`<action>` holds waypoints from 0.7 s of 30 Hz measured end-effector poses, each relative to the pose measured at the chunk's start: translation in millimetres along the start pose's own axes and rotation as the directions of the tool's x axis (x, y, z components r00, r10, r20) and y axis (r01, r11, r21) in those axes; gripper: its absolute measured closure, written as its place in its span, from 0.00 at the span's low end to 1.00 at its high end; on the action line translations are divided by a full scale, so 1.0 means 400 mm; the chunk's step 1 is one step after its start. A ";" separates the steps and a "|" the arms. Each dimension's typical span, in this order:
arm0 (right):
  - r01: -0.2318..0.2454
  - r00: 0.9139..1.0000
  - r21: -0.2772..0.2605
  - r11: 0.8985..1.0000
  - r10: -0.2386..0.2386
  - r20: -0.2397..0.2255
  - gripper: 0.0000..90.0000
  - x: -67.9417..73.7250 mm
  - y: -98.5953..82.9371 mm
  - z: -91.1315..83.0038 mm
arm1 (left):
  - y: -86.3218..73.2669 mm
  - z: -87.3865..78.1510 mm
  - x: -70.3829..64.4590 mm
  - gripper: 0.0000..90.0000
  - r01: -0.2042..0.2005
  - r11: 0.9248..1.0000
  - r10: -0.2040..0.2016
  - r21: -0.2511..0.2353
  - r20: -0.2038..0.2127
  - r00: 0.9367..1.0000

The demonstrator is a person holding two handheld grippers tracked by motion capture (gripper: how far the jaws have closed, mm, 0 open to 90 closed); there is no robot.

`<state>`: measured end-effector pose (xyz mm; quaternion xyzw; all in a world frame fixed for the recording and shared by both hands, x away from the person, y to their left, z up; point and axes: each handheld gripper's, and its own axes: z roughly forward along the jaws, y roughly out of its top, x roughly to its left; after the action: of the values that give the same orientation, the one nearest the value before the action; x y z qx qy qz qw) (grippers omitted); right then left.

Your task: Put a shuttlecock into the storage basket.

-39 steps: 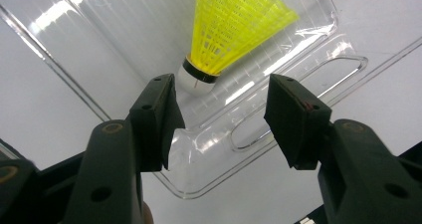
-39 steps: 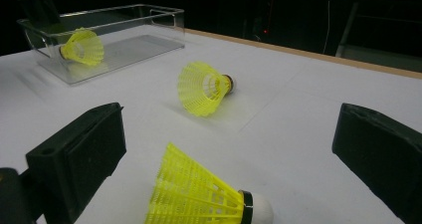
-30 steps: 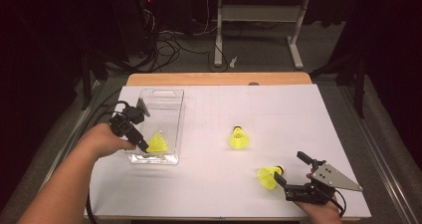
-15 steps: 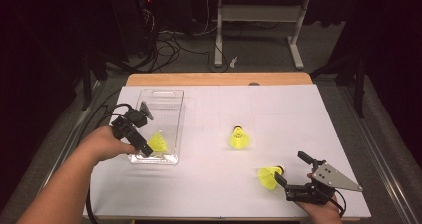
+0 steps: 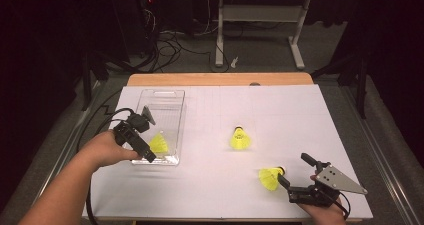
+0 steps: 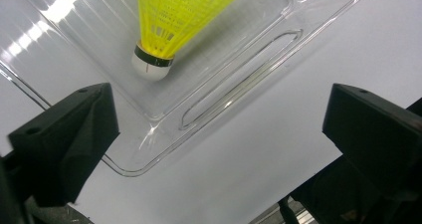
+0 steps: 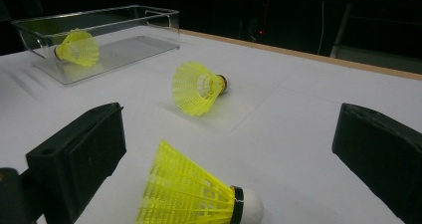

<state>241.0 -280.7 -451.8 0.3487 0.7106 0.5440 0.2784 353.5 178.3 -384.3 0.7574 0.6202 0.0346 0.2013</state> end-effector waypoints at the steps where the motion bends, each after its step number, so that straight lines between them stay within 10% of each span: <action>1: 0.001 1.000 0.000 1.000 -0.001 0.000 0.01 0.000 0.000 0.000 | -0.002 0.002 -0.001 0.01 -0.004 1.000 0.004 -0.004 -0.008 1.000; 21: 0.004 1.000 0.003 1.000 -0.004 -0.005 0.01 0.002 0.000 0.005 | -0.015 -0.006 -0.089 0.01 -0.053 0.999 0.052 0.004 0.057 0.997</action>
<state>241.8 -278.9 -452.4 0.3464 0.7128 0.5432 0.2771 339.3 145.7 -377.2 0.7747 0.5942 0.0163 0.2158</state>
